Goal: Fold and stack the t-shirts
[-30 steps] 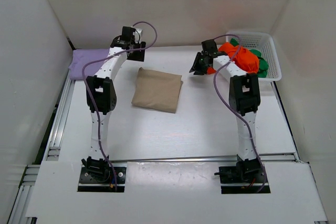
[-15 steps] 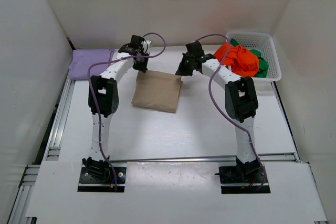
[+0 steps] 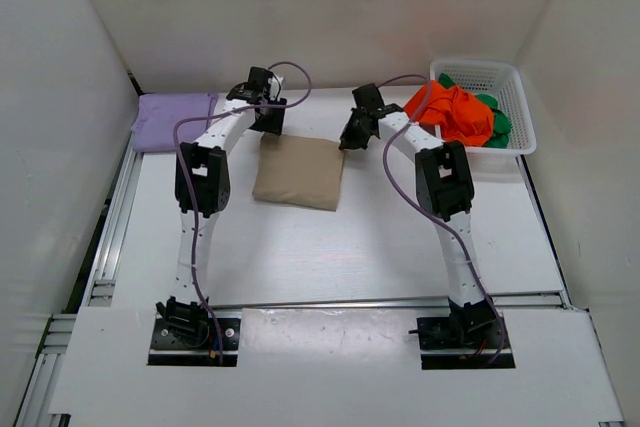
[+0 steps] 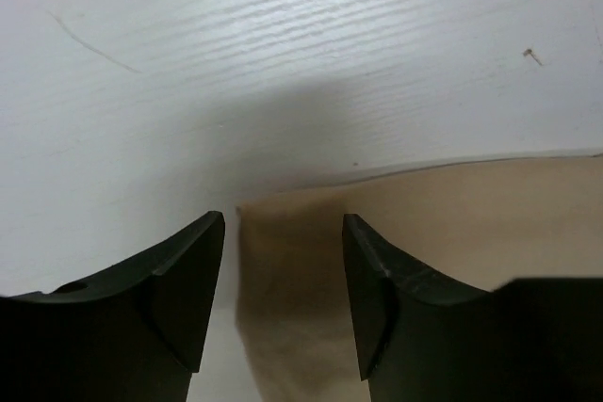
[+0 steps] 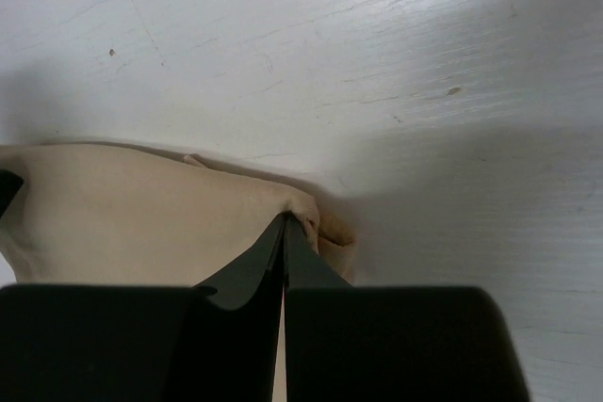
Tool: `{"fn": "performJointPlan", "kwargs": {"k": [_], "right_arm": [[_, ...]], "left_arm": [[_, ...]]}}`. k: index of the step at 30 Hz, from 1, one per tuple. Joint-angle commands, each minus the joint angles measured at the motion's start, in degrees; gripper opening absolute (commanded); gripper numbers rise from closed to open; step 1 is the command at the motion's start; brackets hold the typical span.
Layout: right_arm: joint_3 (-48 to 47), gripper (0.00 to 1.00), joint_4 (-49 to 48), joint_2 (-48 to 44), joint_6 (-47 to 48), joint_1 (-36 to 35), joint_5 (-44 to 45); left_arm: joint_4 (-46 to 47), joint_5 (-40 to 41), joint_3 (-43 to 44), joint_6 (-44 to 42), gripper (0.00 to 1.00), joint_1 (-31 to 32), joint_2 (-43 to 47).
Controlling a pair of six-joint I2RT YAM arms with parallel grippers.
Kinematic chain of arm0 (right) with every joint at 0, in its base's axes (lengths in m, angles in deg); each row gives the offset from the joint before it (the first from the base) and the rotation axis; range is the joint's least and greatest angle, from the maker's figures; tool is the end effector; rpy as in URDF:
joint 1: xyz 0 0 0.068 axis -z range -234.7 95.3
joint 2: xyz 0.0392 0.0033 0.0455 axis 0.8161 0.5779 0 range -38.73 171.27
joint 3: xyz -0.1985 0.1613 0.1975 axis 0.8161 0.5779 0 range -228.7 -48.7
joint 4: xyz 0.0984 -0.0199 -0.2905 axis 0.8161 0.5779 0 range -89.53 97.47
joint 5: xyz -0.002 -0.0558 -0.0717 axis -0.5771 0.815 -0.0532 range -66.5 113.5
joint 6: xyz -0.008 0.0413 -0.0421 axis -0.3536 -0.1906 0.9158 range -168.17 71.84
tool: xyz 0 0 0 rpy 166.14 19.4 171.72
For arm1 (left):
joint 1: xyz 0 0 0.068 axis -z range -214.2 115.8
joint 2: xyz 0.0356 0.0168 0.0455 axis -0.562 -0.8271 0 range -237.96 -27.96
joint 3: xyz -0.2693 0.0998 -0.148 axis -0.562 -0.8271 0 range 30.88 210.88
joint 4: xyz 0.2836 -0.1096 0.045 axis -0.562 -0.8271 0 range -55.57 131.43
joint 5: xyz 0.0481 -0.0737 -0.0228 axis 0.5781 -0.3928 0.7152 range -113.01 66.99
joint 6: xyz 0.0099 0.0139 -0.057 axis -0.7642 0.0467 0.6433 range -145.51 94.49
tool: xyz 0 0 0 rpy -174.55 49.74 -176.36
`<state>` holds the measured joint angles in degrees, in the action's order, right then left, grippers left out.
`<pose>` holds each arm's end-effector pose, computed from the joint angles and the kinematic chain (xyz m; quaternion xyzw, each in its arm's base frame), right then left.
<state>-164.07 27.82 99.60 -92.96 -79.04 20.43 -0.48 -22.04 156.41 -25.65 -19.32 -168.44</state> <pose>0.5680 0.2595 0.1738 0.1580 0.9269 0.2133 0.2652 0.6060 -0.1603 0.1982 0.1228 0.9505 -0.0285 0.2839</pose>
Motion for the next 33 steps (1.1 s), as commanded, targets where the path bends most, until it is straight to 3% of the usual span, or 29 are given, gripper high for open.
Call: {"fn": "performJointPlan", "kwargs": {"k": [1,4,7,13,16,19,24,29,33], "right_arm": [[-2.0,0.00,2.4,-1.3,1.1,1.2,2.5],[-3.9,0.17,2.4,-3.7,4.0,1.8,1.2],[-3.9,0.35,2.4,-8.5,7.3,1.8,-0.2],[7.5,0.60,3.5,-18.2,8.9,1.3,-1.4],[13.6,0.60,5.3,-20.7,8.9,0.8,-1.4],[17.8,0.52,5.1,-21.4,6.7,0.2,-2.1],[21.6,0.55,1.7,-18.3,3.2,-1.0,-7.8],[24.1,0.55,-1.0,-15.8,0.5,-1.0,-10.1],[24.1,0.45,-1.0,-13.9,-0.1,-1.0,-10.7]], "left_arm": [[0.3,1.1,2.4,0.1,0.65,-1.3,2.8],[0.3,-0.4,0.0,0.1,0.73,-2.7,8.6],[0.3,-0.4,-5.9,0.1,0.88,-3.4,15.2],[0.3,-10.8,-22.7,0.1,0.99,-4.5,22.4],[0.3,-14.4,-27.5,0.1,0.99,-4.5,22.4],[-0.4,-18.6,-28.7,0.1,0.99,-4.5,19.8],[-1.5,-22.9,-28.2,0.1,0.99,-6.1,15.8],[-4.6,-25.8,-26.4,0.1,0.95,-6.6,10.9],[-5.2,-31.5,-26.9,0.1,0.84,-6.6,8.0]]}}
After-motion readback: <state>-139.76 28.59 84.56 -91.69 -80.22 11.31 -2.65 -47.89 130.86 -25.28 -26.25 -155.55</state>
